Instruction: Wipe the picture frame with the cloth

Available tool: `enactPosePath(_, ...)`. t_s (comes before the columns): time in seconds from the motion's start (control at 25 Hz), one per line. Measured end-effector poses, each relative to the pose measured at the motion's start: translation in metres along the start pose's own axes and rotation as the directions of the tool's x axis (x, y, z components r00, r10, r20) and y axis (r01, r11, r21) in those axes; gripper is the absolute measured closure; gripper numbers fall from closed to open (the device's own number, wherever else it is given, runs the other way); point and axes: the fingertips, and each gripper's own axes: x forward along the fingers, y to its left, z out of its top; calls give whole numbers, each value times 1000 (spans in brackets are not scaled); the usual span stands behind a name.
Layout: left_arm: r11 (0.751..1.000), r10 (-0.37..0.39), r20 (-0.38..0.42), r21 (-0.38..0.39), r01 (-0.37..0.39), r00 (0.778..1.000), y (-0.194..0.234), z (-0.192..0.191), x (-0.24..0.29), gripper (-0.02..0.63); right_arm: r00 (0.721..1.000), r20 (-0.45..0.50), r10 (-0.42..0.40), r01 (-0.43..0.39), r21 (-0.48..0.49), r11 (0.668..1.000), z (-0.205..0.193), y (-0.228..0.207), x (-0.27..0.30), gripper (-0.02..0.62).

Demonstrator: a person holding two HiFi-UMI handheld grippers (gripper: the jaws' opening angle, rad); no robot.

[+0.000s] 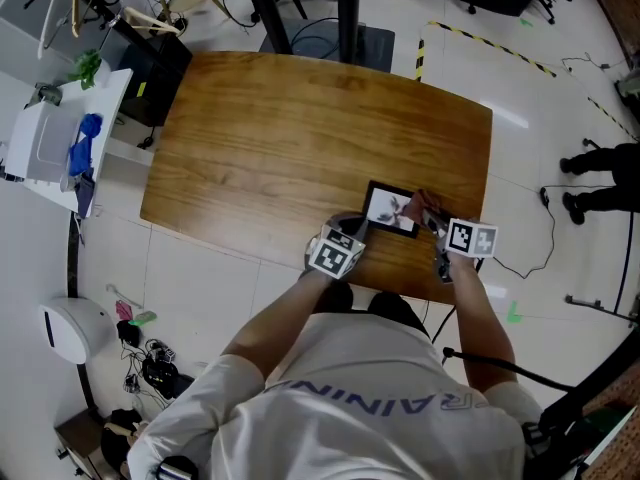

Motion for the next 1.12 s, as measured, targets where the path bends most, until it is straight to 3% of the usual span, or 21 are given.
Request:
enactPosePath(0.24,1000,-1,-3,2,1,1000,1,0,0,601,999,46,7,-8,27,1000,5,9,-8,483)
enactPosePath(0.6,1000,-2,6,0,2,1000,-1,0,1,603,978,40,204,-204,-13,979,13,97,41,483)
enactPosePath(0.8,1000,-7,4,1,7,1000,-2,1,2,601,979,-41,200,-202,-39,979,-6,112,72,483)
enactPosePath(1.12,1000,-7,8,-8,7,1000,-1,0,2,601,985,-43,169,-170,-42,984,-9,99,69,483)
